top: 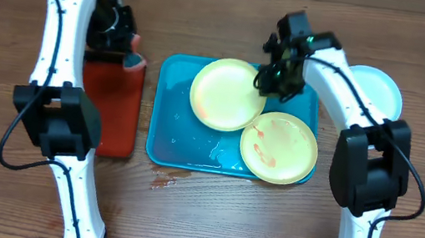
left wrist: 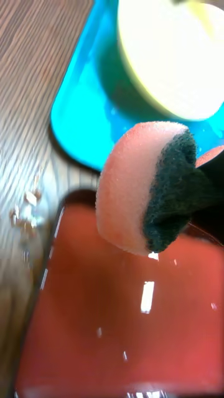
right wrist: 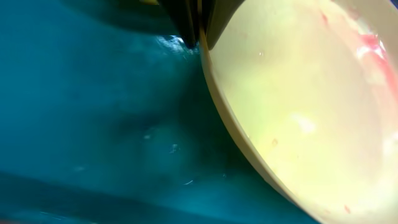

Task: Clean dirty plates on tray and stack at the side

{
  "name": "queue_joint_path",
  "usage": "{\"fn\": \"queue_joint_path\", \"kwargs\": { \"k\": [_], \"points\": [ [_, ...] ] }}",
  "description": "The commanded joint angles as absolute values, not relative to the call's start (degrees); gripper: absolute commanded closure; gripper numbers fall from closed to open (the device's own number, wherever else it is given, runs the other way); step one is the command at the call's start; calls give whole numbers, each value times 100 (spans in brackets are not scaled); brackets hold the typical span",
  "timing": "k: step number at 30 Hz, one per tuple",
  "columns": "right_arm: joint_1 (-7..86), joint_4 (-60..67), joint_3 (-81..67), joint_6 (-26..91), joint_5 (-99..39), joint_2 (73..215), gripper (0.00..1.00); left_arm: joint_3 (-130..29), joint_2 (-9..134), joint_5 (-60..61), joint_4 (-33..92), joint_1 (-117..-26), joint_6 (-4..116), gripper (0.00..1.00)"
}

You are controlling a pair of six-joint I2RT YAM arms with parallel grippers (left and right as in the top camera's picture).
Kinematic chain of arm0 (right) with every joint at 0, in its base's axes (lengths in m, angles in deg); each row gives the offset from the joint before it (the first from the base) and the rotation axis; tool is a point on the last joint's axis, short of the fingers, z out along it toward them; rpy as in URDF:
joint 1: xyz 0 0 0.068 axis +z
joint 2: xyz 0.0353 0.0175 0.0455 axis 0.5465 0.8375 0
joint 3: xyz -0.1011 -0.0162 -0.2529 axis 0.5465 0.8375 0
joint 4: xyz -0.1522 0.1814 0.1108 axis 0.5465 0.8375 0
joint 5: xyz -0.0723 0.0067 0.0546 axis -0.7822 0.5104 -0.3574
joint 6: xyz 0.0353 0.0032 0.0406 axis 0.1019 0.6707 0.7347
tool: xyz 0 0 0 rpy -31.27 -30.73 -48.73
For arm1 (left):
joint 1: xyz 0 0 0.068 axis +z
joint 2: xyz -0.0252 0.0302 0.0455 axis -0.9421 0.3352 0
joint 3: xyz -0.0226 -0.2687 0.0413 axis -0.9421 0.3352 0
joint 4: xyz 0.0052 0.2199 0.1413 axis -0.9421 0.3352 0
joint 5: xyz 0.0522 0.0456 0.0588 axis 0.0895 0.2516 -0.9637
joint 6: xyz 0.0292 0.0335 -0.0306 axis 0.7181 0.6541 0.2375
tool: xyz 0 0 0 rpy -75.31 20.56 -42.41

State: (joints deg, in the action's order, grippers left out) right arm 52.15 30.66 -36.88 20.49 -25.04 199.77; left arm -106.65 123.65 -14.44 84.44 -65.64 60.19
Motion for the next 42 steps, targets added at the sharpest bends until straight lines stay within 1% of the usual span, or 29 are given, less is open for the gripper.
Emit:
{"fn": "queue_joint_path", "kwargs": {
  "k": [1,6,14,20,25,31,34,39,42],
  "points": [
    [5370,2467,-3090,2576,-2045,19770,96,-10718,12258,-1278,8427,-6859,6185,96],
    [5473,1654,-2703,2781,-2061,19770,96,-10646,12258,-1278,8455,-7296,6072,96],
    [5578,1496,-2604,2958,-2345,19772,96,-9981,12258,-1280,8217,-8131,5949,96],
    [5687,1665,-2604,2958,-2347,19772,96,-9177,12258,-1275,7583,-8673,5766,96],
    [5718,1606,-2604,3083,-2373,19772,96,-8453,12260,-1275,6897,-9062,5348,96],
    [5718,1604,-2604,3085,-2373,19772,96,-7664,12260,-1288,6055,-9324,5116,96],
    [5718,1604,-2604,3085,-2375,19772,96,-7437,12260,-1608,5835,-9335,5114,96],
    [5718,1608,-2604,3085,-2533,19772,96,-7404,12256,-3286,6049,-9305,5114,96],
    [5718,1604,-2604,3085,-2566,19772,96,-7411,12256,-4056,6267,-9252,5114,96]
  ]
}}
